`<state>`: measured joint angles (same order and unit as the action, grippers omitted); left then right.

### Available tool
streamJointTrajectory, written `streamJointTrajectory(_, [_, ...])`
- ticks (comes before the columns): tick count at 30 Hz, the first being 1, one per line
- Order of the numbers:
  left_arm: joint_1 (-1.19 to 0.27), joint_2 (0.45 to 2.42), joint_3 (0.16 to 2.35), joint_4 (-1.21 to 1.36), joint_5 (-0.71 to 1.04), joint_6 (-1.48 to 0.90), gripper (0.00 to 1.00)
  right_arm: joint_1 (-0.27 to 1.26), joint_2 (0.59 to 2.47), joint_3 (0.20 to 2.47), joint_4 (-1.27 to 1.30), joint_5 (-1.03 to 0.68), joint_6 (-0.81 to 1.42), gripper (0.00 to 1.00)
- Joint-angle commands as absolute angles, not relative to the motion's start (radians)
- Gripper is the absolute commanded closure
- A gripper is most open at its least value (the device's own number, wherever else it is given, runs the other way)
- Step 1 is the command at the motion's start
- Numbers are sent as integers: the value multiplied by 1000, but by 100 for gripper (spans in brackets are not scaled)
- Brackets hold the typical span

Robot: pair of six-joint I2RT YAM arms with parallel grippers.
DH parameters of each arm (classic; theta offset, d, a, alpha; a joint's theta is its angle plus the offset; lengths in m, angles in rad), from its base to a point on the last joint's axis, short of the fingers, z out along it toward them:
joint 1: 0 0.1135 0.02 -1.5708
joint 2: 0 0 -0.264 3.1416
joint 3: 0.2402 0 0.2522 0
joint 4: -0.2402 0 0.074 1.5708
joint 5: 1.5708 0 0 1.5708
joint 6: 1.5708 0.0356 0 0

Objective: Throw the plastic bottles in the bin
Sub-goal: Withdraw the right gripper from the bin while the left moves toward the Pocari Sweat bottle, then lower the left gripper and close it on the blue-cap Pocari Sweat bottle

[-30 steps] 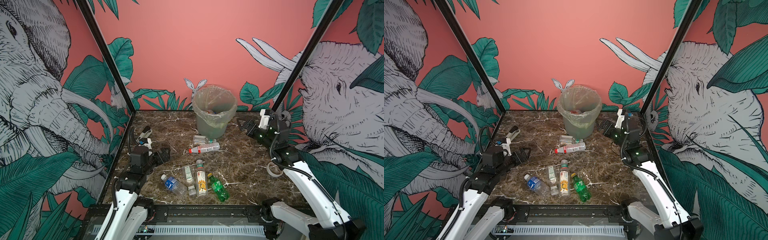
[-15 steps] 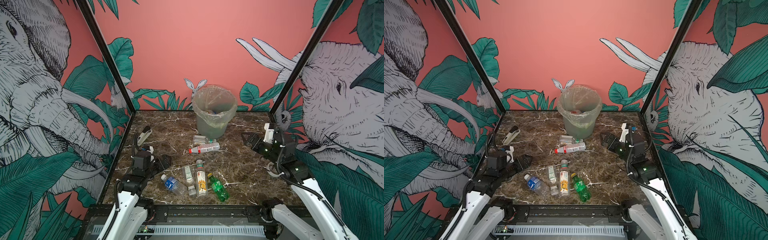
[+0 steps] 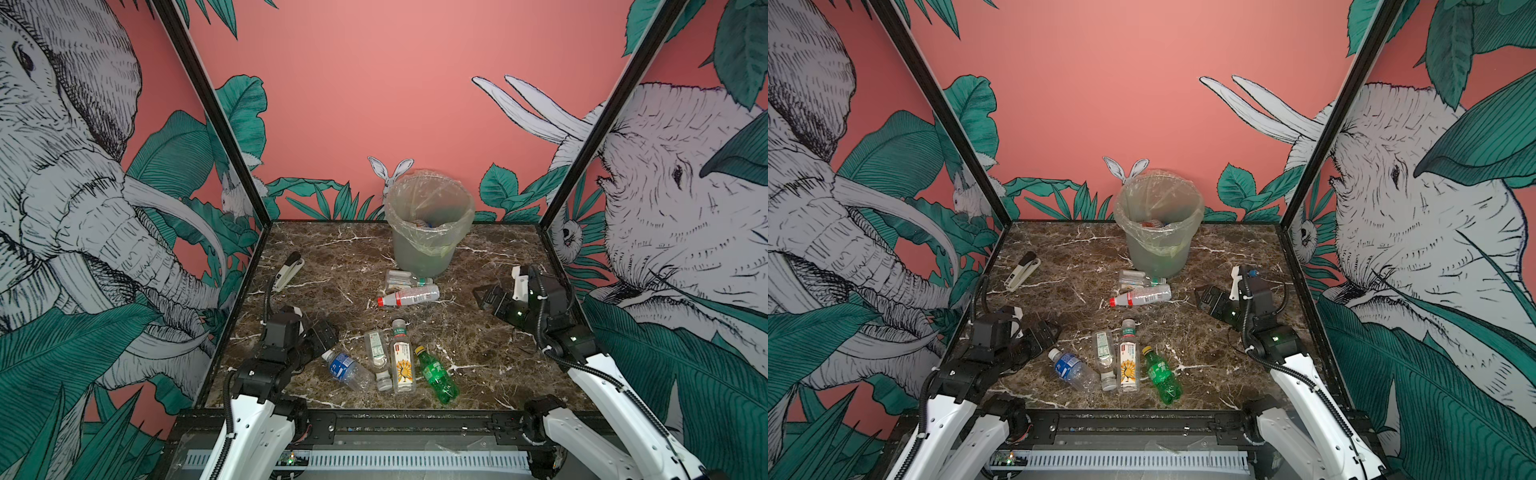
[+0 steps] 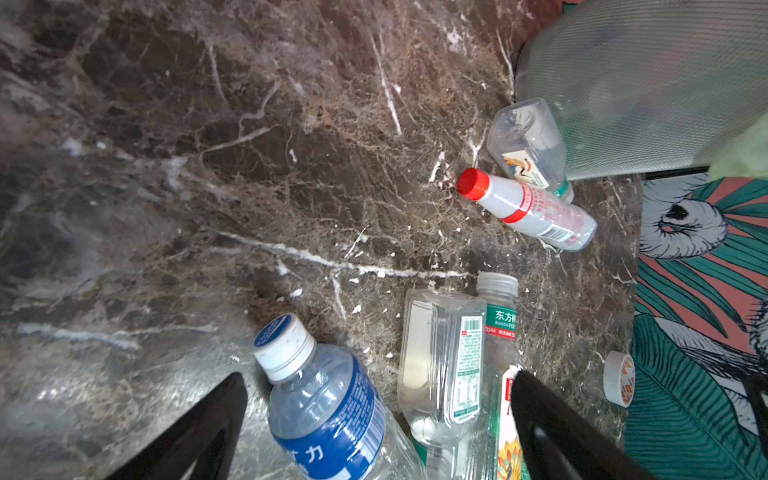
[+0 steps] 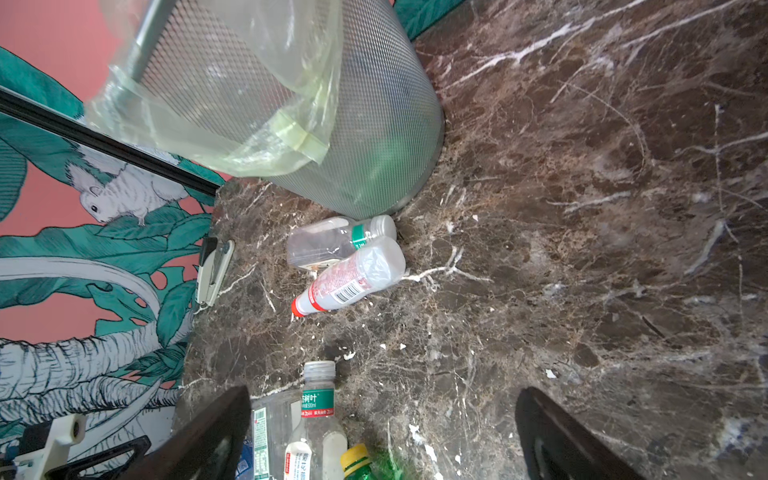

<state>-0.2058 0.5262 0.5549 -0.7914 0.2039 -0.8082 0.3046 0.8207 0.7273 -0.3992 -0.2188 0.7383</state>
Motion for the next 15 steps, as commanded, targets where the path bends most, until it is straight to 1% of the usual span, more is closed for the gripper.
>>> streamJointTrajectory(1, [-201,502,555,-854,199,-898,1,305,805,695,-350,-220,688,1])
streamJointTrajectory(8, [-203,483,572,-952,159,-996,1,304,814,647,-356,-178,607,1])
streamJointTrajectory(12, [-204,472,585,-1038,117,-999,1,304,828,623,-320,-151,581,1])
streamJointTrajectory(15, [-204,469,568,-1078,123,-1011,1,304,856,618,-293,-149,566,1])
